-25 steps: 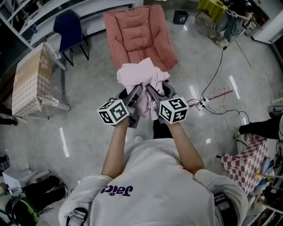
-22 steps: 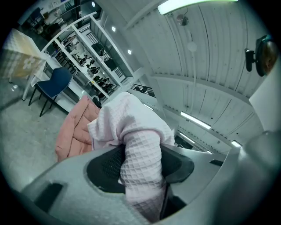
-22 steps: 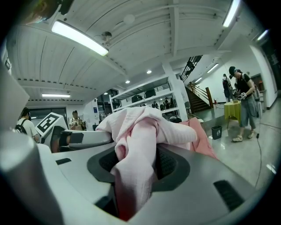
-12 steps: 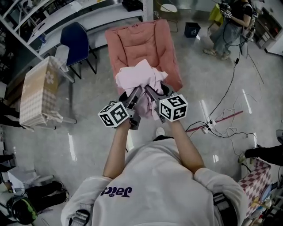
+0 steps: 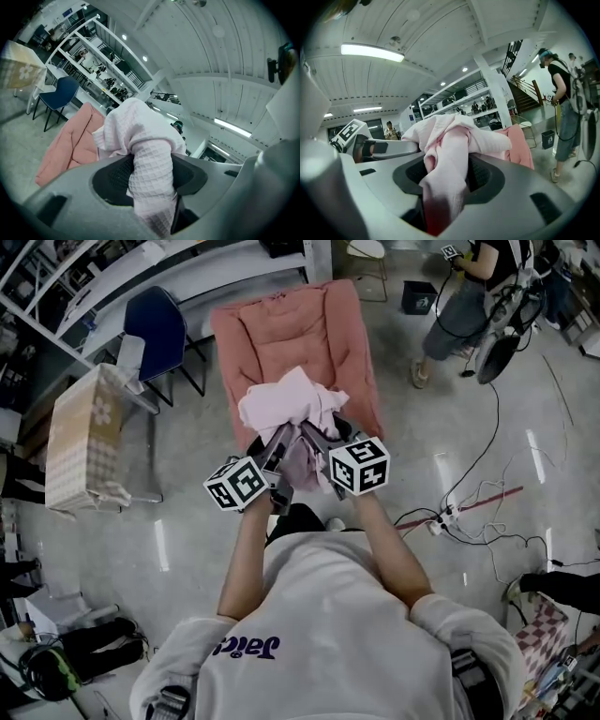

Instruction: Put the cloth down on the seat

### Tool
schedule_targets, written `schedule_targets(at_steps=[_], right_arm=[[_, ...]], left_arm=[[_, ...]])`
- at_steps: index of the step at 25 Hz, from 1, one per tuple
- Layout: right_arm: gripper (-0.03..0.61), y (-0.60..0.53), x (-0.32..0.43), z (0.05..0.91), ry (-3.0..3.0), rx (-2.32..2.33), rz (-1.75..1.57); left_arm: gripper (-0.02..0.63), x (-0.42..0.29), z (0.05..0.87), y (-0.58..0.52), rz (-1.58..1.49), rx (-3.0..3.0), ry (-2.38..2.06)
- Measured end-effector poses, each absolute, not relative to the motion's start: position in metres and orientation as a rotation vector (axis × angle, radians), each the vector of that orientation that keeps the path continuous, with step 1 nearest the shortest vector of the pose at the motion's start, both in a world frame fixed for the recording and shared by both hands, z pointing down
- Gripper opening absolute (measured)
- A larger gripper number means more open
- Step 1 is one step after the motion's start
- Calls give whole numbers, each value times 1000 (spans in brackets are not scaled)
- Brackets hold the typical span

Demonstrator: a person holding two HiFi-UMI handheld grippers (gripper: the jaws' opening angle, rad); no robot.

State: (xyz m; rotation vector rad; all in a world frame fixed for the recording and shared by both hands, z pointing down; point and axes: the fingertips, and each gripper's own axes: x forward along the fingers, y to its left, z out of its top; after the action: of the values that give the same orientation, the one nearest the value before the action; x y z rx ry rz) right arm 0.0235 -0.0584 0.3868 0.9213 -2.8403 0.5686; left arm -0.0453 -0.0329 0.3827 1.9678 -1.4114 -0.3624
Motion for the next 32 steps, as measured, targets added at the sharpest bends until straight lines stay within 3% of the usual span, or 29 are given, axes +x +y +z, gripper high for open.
schedule_targets(at_steps=[18, 32], right_arm=[[147, -188, -9, 492, -2640, 983, 826], [147, -289, -76, 663, -2352, 1026, 1090]], left_arm=[[190, -64, 490, -172, -314, 1805, -1248], [189, -132, 661, -279, -183, 1609, -1129]])
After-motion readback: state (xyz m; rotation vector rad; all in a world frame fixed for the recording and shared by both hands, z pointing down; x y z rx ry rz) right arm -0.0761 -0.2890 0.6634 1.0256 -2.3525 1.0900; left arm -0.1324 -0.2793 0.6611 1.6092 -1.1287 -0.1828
